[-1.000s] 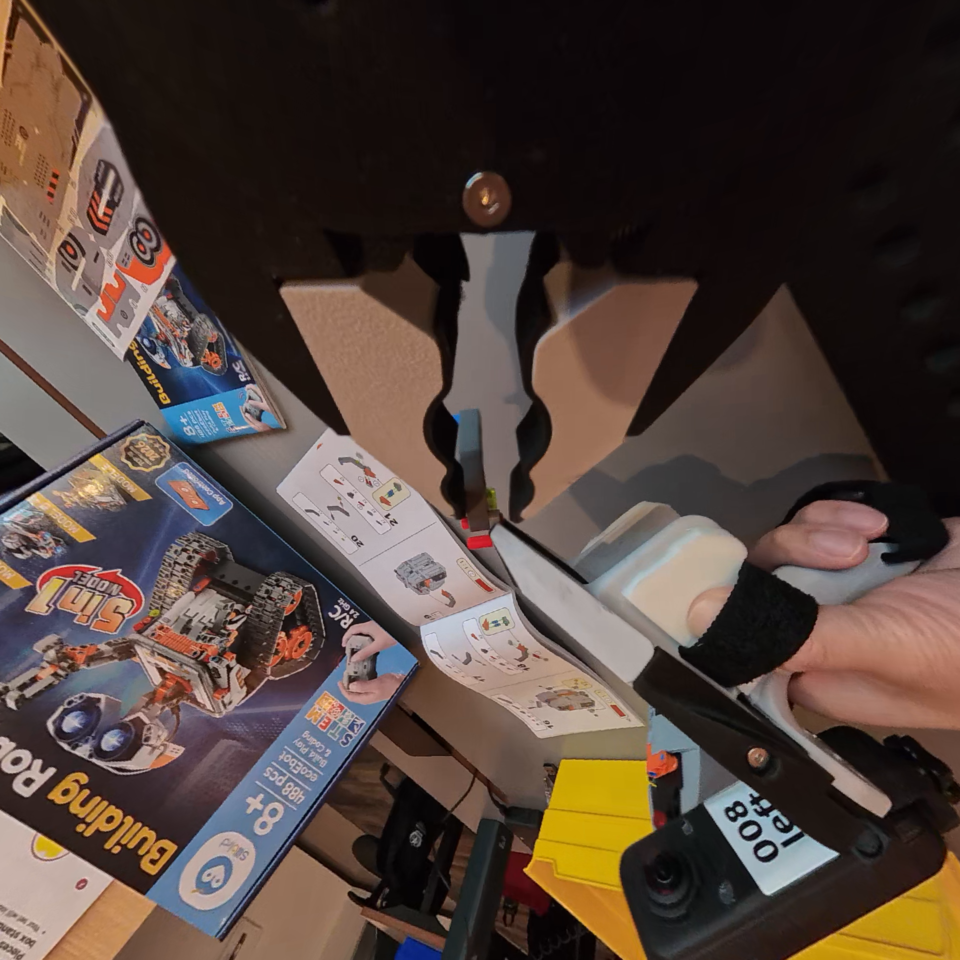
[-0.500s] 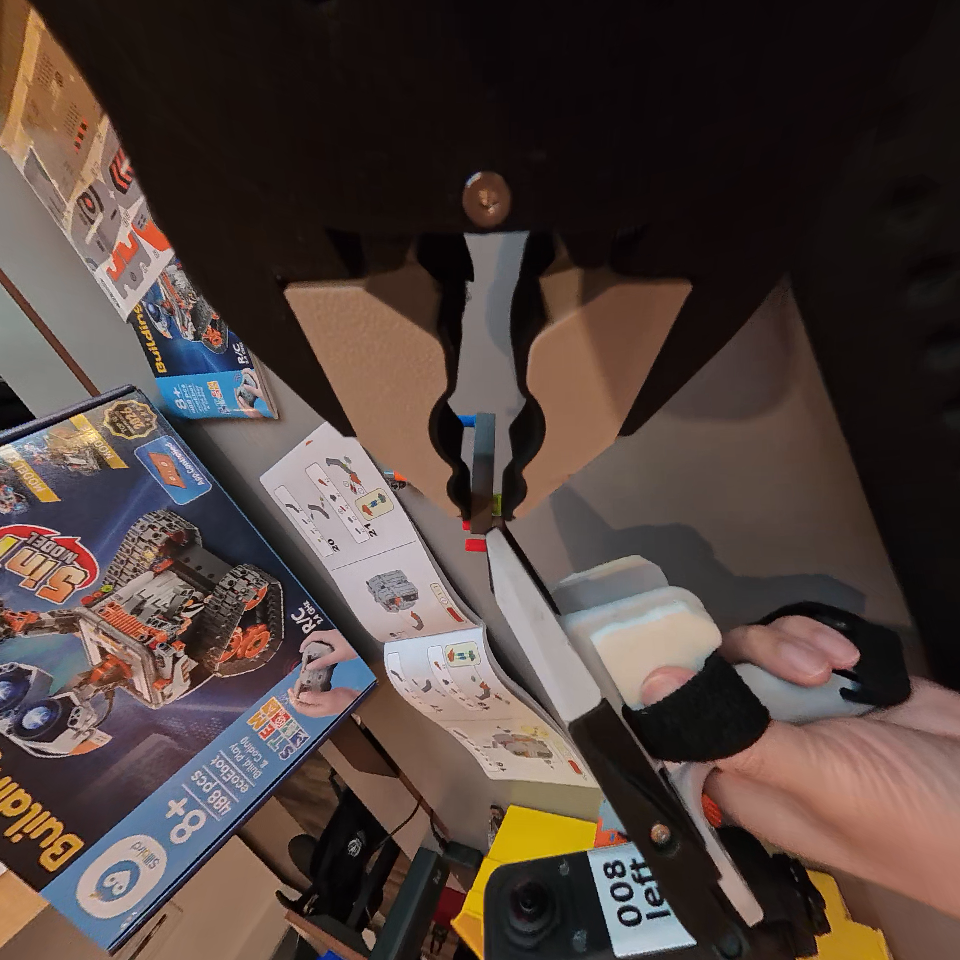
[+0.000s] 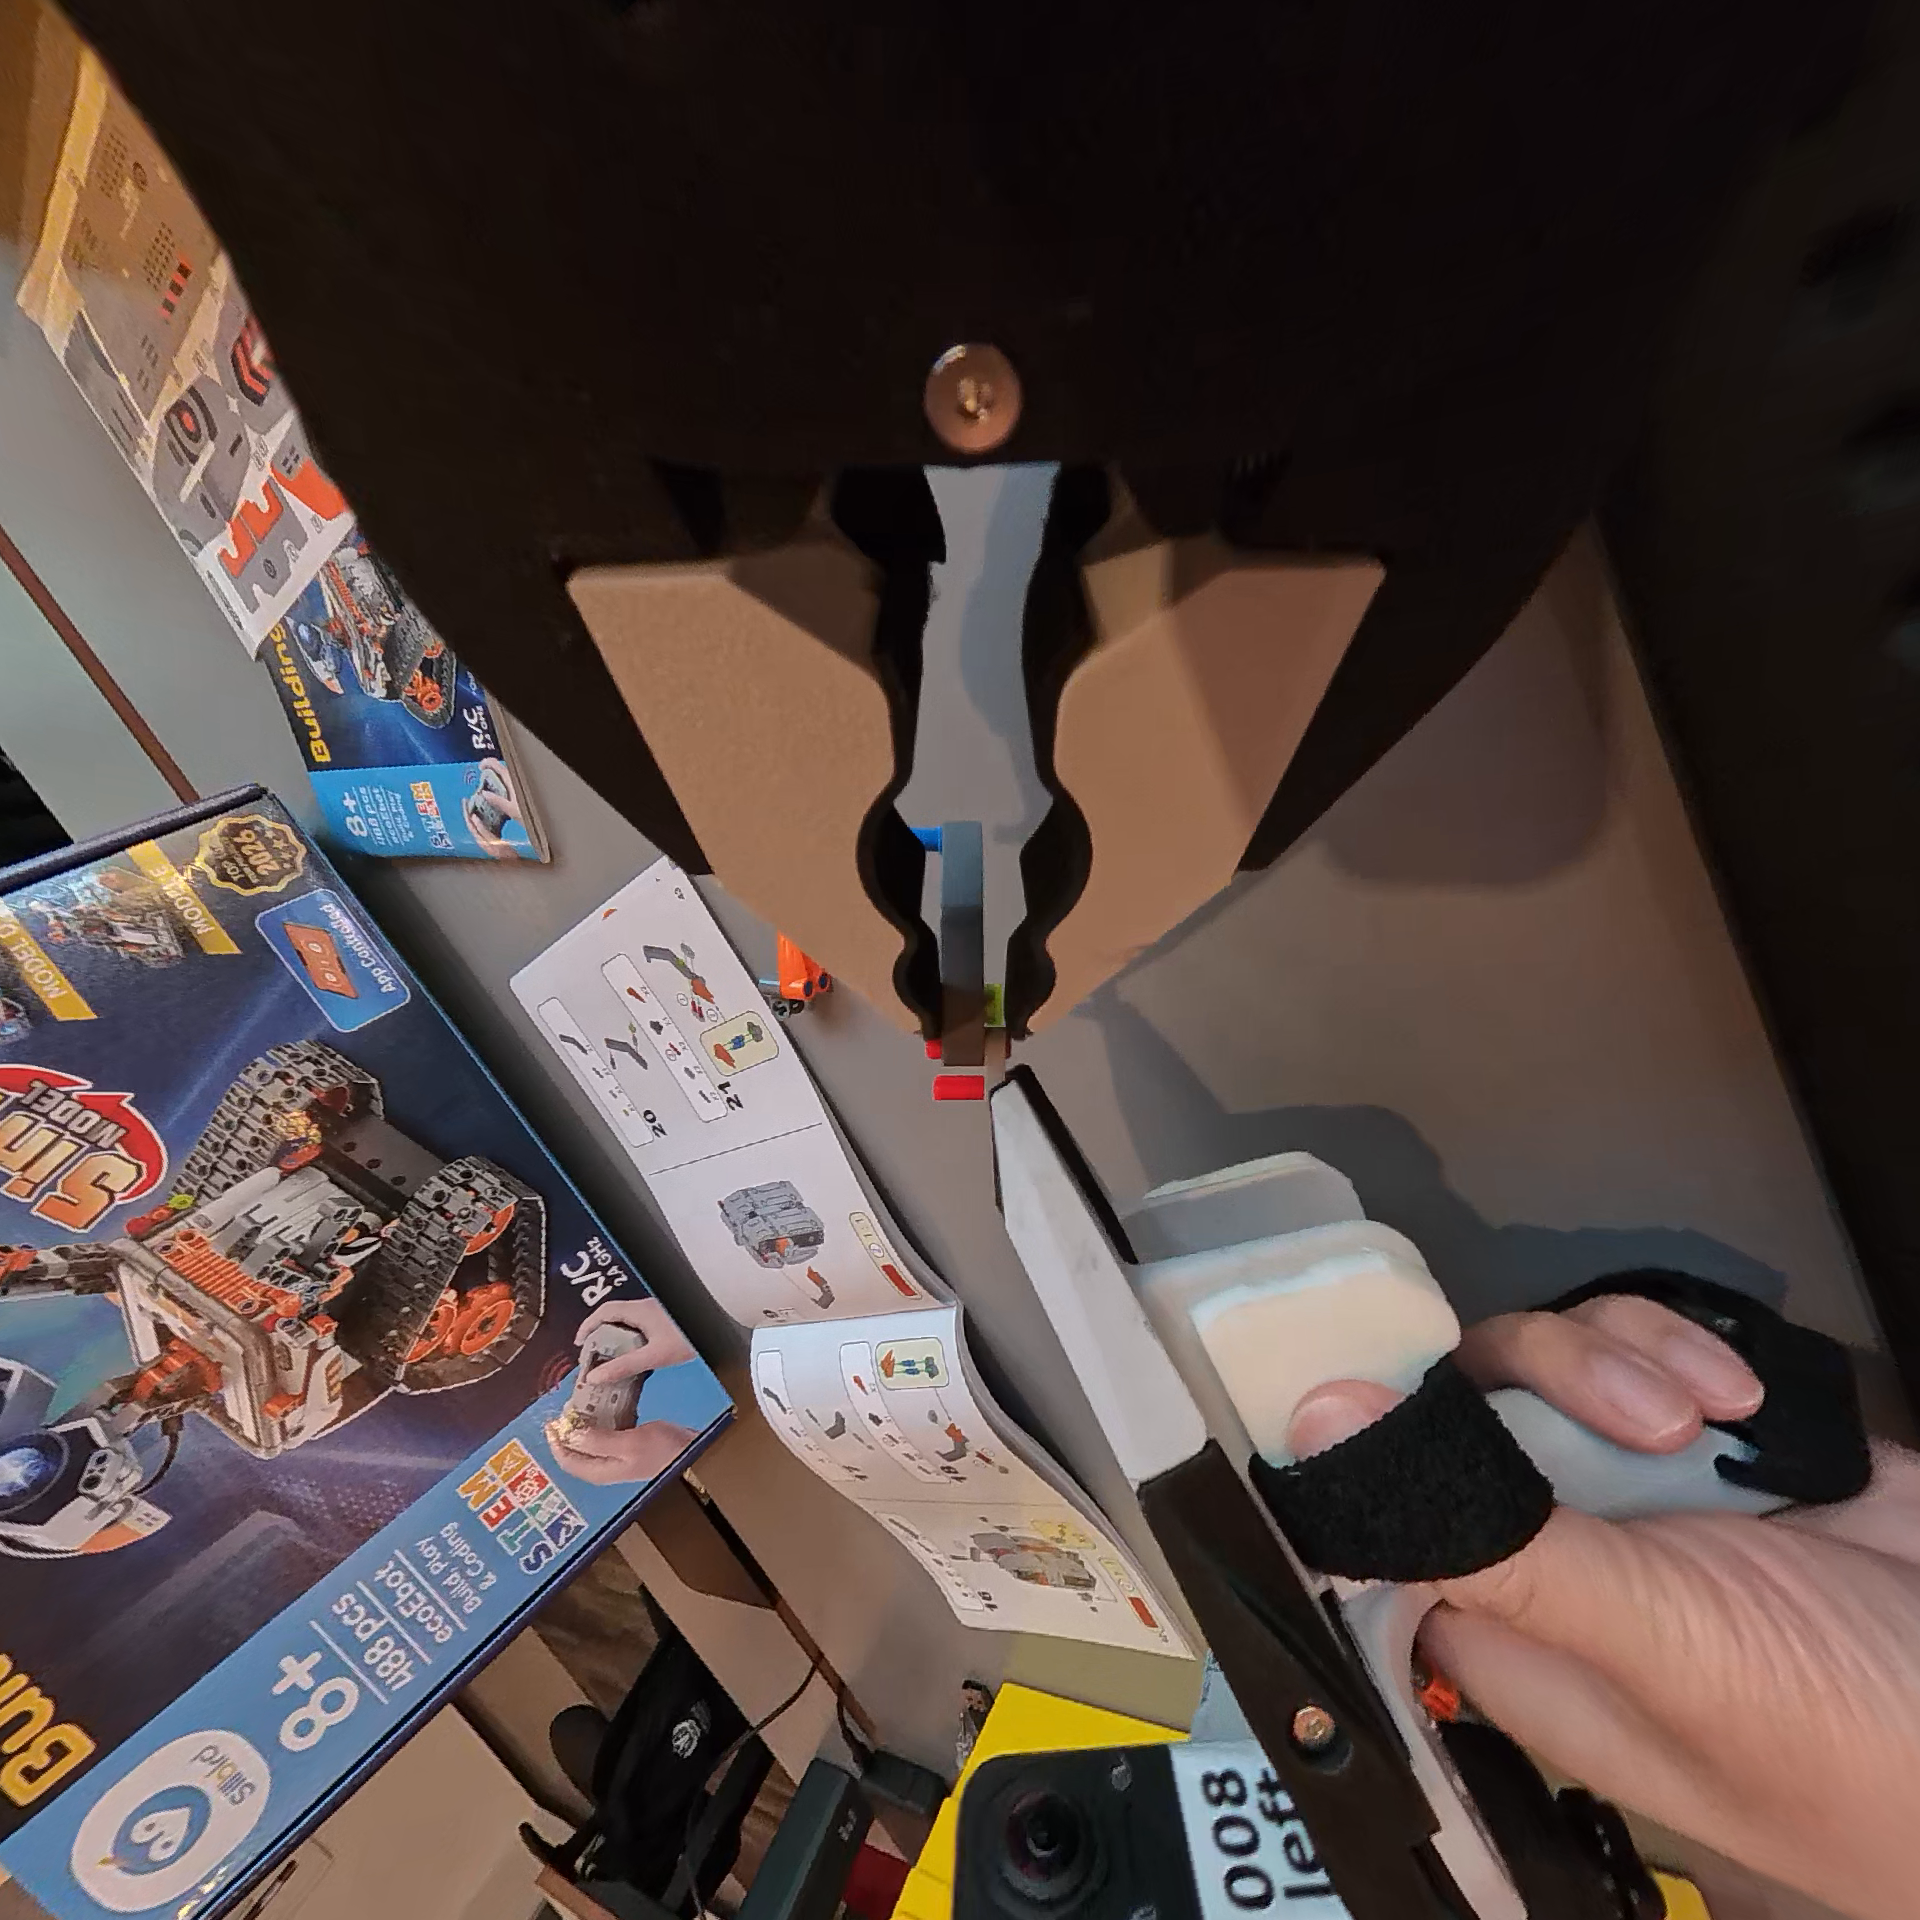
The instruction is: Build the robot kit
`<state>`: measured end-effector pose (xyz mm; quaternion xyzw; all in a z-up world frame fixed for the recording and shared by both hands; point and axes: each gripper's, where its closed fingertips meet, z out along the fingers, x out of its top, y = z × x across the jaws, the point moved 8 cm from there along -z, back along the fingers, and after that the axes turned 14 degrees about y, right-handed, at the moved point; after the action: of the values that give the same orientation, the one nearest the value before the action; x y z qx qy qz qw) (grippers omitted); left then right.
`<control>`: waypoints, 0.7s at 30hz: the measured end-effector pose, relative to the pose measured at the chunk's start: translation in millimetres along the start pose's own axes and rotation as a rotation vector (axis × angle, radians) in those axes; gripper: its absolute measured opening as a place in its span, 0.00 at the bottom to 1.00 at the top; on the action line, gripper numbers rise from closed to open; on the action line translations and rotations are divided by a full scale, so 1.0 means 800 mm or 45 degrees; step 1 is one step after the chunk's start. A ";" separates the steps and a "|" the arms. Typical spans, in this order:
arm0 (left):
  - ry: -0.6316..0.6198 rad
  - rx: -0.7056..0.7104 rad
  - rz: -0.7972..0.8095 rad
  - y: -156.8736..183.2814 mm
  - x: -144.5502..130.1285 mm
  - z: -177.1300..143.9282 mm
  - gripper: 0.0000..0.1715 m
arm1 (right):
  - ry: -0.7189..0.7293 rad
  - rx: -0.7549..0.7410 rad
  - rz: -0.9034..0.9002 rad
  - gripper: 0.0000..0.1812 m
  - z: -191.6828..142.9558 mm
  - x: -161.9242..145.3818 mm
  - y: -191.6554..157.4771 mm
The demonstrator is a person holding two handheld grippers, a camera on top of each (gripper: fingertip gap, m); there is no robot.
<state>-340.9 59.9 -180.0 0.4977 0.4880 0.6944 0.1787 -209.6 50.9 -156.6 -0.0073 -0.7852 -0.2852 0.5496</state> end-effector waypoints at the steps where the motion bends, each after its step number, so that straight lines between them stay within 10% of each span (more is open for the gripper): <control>1: 0.011 -0.002 -0.009 0.000 0.000 0.000 0.02 | 0.003 -0.011 0.016 0.07 0.000 0.000 0.000; 21: -0.028 0.018 0.086 0.002 -0.006 0.003 0.06 | 0.009 -0.007 0.039 0.07 0.002 -0.005 -0.007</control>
<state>-336.8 57.0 -181.3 0.5227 0.4739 0.6911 0.1570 -211.2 48.0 -162.8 -0.0200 -0.7821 -0.2790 0.5568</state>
